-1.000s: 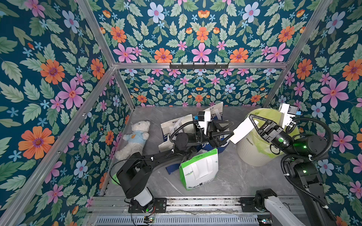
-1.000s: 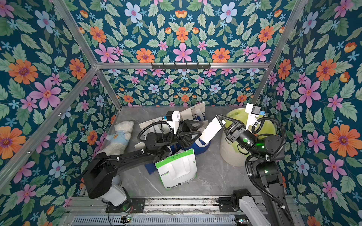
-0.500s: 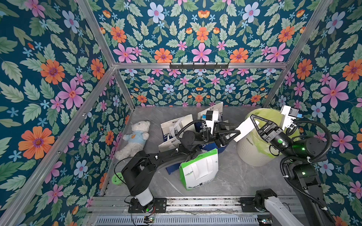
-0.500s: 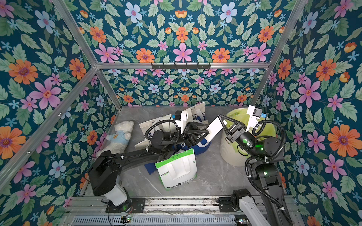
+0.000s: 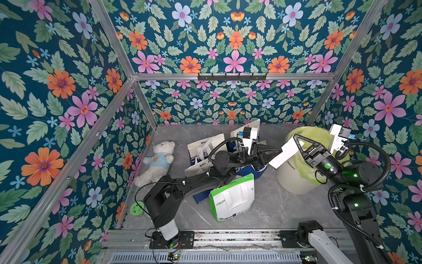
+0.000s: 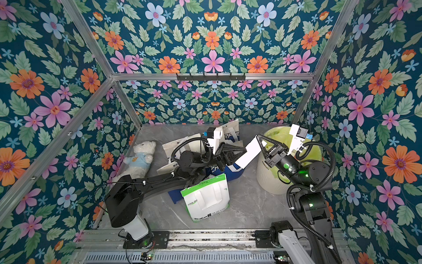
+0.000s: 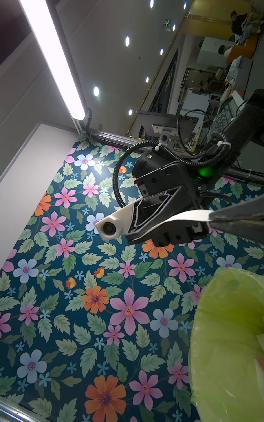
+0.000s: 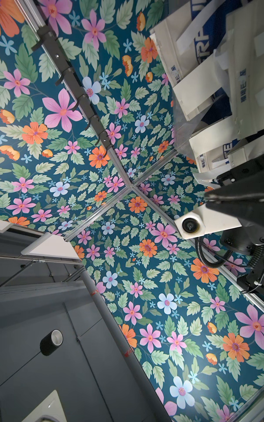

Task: Shred takeout receipts and throw away
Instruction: Shred the takeout receipt.

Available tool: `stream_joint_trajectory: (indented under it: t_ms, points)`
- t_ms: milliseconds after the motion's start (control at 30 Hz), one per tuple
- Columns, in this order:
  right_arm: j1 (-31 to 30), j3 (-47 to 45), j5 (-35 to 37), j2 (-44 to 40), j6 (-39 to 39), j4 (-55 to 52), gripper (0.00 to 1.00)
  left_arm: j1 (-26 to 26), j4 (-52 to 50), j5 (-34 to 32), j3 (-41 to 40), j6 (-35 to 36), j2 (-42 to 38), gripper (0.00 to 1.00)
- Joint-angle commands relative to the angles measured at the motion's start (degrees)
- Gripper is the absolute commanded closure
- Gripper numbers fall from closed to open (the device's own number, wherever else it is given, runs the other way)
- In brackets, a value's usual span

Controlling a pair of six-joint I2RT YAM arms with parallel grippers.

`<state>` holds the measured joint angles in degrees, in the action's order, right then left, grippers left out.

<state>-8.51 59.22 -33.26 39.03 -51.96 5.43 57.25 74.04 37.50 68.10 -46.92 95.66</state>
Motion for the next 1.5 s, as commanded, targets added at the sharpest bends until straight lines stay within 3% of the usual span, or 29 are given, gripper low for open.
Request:
stream_joint_trajectory:
  t_ms: [0,67,133,233,333,500,667,900,967,1167,1233,1333,1467]
  points:
    - [-0.1,2.8,-0.9,0.1,5.8,-9.0,0.86,-0.1,-8.5,4.2,0.2,7.7,-3.7,1.00]
    - [0.0,6.8,-1.7,0.4,13.4,-20.1,0.65,-0.1,-24.0,5.9,1.3,17.7,-7.8,1.00]
    - [0.0,11.8,-2.6,1.0,21.8,-31.7,0.47,-0.1,-46.8,6.4,4.4,30.9,-11.9,1.00]
    - [0.0,16.8,-6.3,1.8,30.4,-42.9,0.38,-0.1,-71.5,5.0,8.8,46.3,-15.8,1.00]
    - [0.0,19.0,-12.9,3.0,34.4,-48.6,0.36,-0.1,-89.0,3.8,12.6,56.7,-17.6,1.00]
    - [0.0,19.9,-23.1,5.3,38.1,-52.6,0.31,-0.2,-105.2,2.0,17.6,65.2,-17.9,1.00]
    - [0.0,21.1,-25.2,7.5,42.8,-57.8,0.31,-0.1,-107.9,3.3,18.0,67.2,-18.8,1.00]
    - [-1.9,18.7,-25.1,7.9,43.5,-56.7,0.33,-0.2,-99.4,10.2,14.5,64.2,-20.9,1.00]
    - [-4.9,19.2,-23.5,9.1,44.3,-57.6,0.31,-0.3,-97.4,11.8,13.8,63.3,-21.2,1.00]
    - [-19.5,21.9,-10.0,14.0,48.1,-61.7,0.31,-0.3,-94.9,14.6,13.4,61.7,-20.9,1.00]
    - [-22.2,22.1,-7.5,15.4,48.4,-61.6,0.38,-0.3,-94.4,14.8,13.4,61.2,-20.9,1.00]
    - [-22.2,21.3,-7.5,15.6,47.3,-59.6,0.56,-0.3,-94.0,14.5,13.1,60.9,-21.2,1.00]
    - [-22.3,20.1,-6.7,14.6,46.0,-57.0,0.71,-0.3,-93.9,14.1,12.7,60.9,-21.6,1.00]
